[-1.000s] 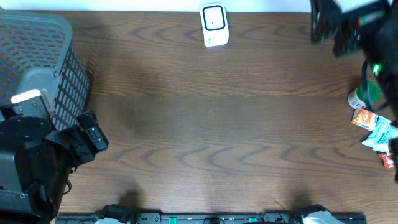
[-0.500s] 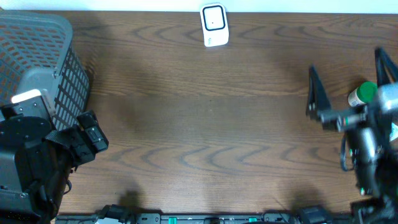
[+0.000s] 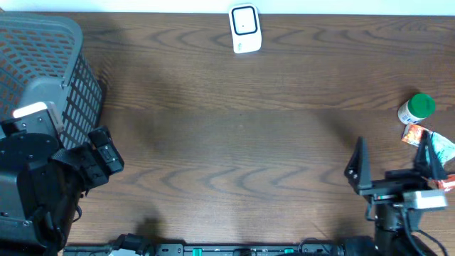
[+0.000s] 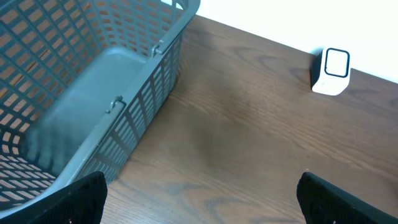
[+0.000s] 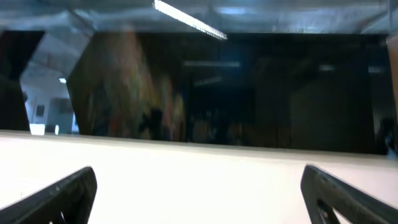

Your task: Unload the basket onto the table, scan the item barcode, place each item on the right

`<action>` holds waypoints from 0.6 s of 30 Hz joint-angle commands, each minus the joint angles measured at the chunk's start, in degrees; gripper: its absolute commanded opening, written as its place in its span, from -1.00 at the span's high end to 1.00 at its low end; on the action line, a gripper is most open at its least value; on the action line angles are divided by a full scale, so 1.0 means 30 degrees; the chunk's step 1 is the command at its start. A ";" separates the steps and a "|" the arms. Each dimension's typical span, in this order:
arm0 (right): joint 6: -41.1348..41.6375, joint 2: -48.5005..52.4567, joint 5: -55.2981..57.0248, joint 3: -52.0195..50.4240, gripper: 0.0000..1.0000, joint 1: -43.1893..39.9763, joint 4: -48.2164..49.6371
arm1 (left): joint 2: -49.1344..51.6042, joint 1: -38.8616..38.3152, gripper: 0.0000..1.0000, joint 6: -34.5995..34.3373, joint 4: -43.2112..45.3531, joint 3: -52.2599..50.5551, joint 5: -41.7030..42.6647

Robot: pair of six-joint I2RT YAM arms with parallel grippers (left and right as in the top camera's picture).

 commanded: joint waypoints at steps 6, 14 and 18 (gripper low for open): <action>0.1938 -0.1698 0.1144 -0.3825 -0.99 -0.0175 0.0867 | 0.0095 0.0080 -0.95 -0.0189 -0.0036 -0.0117 -0.0313; 0.1923 -0.1705 0.1836 -0.5799 -0.98 -0.0175 -0.0372 | 0.0095 0.0080 -0.95 -0.0189 -0.0036 -0.0117 -0.0313; 0.1974 -0.1712 0.2295 -0.5799 -0.98 -0.0175 -0.2492 | 0.0087 0.0080 -0.96 -0.0189 -0.0036 -0.0117 -0.0313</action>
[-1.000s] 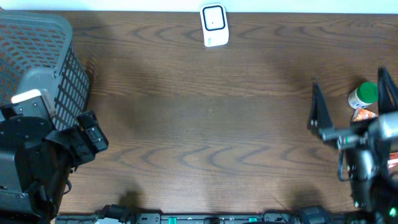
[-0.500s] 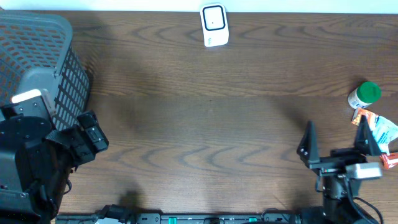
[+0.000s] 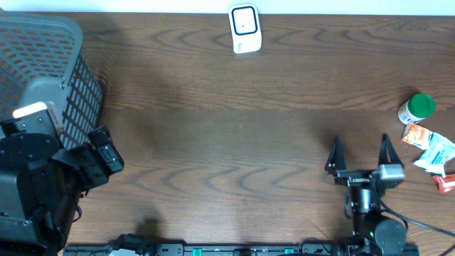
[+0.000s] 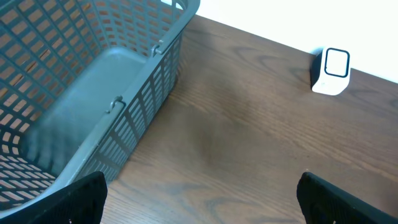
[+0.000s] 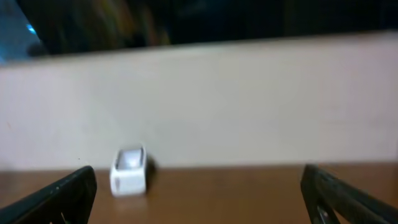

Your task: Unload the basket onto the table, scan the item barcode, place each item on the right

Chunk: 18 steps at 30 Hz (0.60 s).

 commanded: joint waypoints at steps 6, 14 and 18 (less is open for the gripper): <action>0.0291 -0.0189 0.0714 -0.0044 -0.99 -0.0168 -0.3628 | 0.0087 0.0080 -0.96 -0.0189 -0.0044 -0.0117 -0.0306; -0.0160 -0.0189 0.0299 -0.0044 -0.99 -0.0168 -0.6135 | 0.0095 0.0080 -0.96 -0.0189 -0.0044 -0.0117 -0.0313; -0.0211 -0.0175 0.0299 -0.0044 -0.98 -0.0153 -0.6098 | 0.0095 0.0080 -0.96 -0.0189 -0.0044 -0.0117 -0.0313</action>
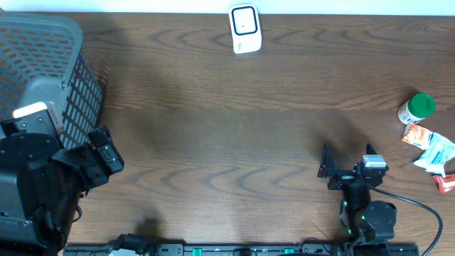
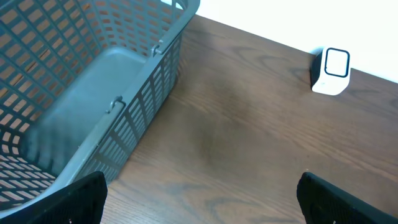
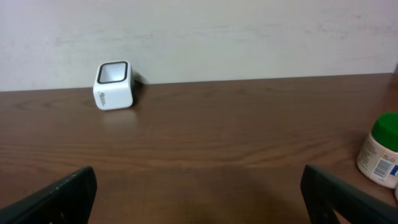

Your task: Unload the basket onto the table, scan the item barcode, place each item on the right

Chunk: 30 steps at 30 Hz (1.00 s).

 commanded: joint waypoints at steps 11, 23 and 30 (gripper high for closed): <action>-0.0117 -0.0117 -0.0109 -0.0022 -0.98 -0.0153 -0.0080 | 0.0095 0.0080 -0.95 -0.0189 -0.0036 -0.0117 -0.0313; -0.0117 -0.0117 -0.0109 -0.0022 -0.99 -0.0153 -0.0080 | 0.0095 0.0080 -0.96 -0.0189 -0.0036 -0.0117 -0.0313; -0.0117 -0.0117 -0.0109 -0.0022 -0.99 -0.0153 -0.0080 | -0.0007 0.0044 -0.96 -0.0175 0.0532 -0.0117 -0.0255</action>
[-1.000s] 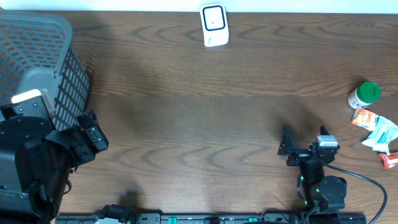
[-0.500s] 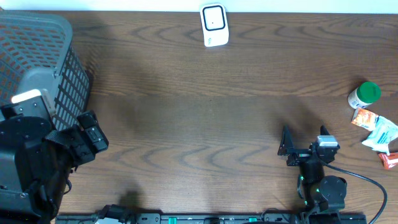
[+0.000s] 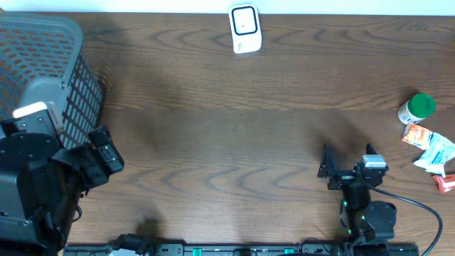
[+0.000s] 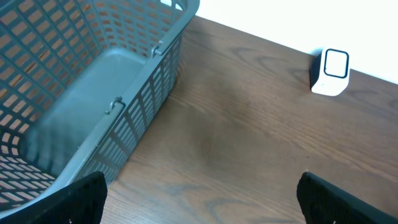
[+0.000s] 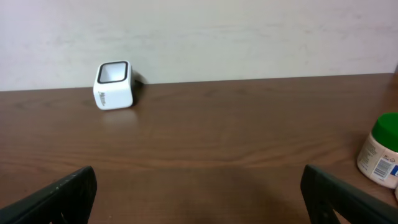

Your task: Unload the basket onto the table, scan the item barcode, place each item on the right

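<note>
The white barcode scanner (image 3: 244, 28) stands at the far edge of the table, also visible as the scanner (image 4: 329, 71) and the scanner (image 5: 113, 84). A green-capped white bottle (image 3: 416, 108) and small packets (image 3: 430, 148) lie at the right edge; the bottle (image 5: 380, 149) shows in the right wrist view. My right gripper (image 3: 348, 167) sits low near the front edge, left of those items, open and empty (image 5: 199, 205). My left gripper (image 3: 106, 153) rests beside the basket, open and empty (image 4: 199, 208).
A grey plastic basket (image 3: 43, 64) fills the far left of the table, its wall (image 4: 143, 106) close to my left fingers. A pale wall rises behind the table's far edge.
My right gripper first stood next to the packets at the right edge, its camera aimed above the table. Then it was further left and tilted lower, with the scanner in view. Then it sat low near the front edge, and stays there. The left arm never moved.
</note>
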`<action>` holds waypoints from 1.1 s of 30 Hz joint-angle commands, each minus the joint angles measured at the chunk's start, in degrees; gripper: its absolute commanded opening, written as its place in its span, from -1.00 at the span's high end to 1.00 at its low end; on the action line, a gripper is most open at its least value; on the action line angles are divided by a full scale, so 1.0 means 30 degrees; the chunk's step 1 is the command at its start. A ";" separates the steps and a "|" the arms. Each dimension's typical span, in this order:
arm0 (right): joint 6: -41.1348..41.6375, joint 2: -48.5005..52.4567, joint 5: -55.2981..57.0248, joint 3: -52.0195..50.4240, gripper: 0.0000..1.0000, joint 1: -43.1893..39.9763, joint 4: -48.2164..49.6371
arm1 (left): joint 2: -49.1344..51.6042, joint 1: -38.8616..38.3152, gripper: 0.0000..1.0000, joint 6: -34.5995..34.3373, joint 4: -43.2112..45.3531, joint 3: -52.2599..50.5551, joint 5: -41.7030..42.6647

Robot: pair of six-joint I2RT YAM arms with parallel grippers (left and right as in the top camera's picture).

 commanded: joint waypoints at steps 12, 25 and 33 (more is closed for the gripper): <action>-0.0117 -0.0117 -0.0095 -0.0022 -0.98 -0.0153 -0.0080 | -0.5107 0.0051 -0.96 0.3286 0.8604 -0.8867 -0.0168; -0.0117 0.0015 -0.0095 -0.0022 -0.99 -0.0153 -0.0087 | -1.0892 0.0852 -0.96 0.3279 1.5169 -1.8833 0.0568; -0.0117 0.0015 -0.0095 -0.0022 -0.99 -0.0153 -0.0080 | -1.2757 0.0962 -0.95 0.3483 1.7048 -2.2170 0.0692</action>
